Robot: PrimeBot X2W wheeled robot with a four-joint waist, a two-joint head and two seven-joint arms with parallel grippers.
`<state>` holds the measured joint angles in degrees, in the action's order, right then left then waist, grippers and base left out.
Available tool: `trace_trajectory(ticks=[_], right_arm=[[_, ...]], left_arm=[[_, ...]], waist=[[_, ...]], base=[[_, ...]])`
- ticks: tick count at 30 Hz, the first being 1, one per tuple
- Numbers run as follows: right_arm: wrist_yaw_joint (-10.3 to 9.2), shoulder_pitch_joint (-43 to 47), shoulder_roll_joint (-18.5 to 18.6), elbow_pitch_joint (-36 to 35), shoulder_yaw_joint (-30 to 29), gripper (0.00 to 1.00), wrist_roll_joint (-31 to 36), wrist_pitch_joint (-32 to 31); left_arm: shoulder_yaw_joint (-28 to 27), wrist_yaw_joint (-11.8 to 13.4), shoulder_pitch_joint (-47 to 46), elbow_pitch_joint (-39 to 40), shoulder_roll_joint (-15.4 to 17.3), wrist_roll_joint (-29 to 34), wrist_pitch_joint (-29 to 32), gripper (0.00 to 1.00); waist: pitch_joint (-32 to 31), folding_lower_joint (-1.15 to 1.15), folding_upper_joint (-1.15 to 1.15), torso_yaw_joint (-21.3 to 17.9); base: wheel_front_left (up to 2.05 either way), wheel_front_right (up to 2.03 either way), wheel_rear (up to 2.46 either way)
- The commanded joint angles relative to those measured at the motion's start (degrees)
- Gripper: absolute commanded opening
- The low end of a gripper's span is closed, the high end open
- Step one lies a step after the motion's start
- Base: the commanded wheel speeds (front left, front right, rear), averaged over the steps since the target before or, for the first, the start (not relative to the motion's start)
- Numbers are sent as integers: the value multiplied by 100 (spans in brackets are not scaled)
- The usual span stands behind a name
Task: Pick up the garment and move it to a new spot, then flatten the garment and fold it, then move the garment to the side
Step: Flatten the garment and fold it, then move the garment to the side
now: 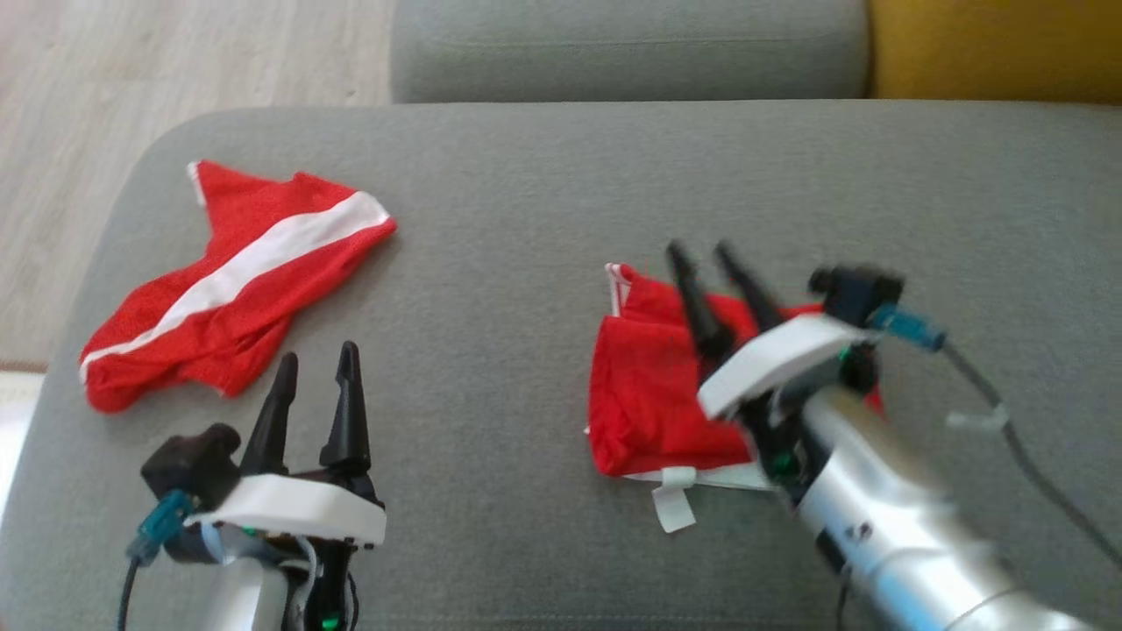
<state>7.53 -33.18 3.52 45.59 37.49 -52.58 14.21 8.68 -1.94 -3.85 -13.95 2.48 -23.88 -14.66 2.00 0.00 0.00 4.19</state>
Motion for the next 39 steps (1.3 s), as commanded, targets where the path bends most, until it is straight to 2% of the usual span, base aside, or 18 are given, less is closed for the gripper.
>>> trace_trajectory(ticks=[1,4,8,14,24,39], right_arm=[[-4,-273,-63,-159,-289,100,528,78],[-4,-168,5,-400,-1007,100,1613,78],[-4,251,283,-1108,-1746,100,2828,78],[-4,1105,515,-2165,-2671,100,3934,78],[-4,2282,161,-3131,-3504,100,4591,78],[-4,2555,-35,-3258,-3585,100,4802,45]], left_arm=[[-195,39,-214,283,40,-48,-34,100],[-206,25,-193,439,40,-51,-34,100],[-189,13,-175,706,40,-29,-34,100],[-107,7,-149,1138,40,70,-34,100],[56,62,106,1313,40,381,-34,100],[115,92,137,1307,40,387,-34,100]], waist=[[-61,0,0,-143],[-114,0,0,-296],[-184,0,0,-470],[-200,0,0,-619],[-194,0,0,-746],[-145,0,0,-672]], base=[[0,0,0],[0,0,0],[0,0,0],[0,0,0],[0,0,0],[0,0,0]])
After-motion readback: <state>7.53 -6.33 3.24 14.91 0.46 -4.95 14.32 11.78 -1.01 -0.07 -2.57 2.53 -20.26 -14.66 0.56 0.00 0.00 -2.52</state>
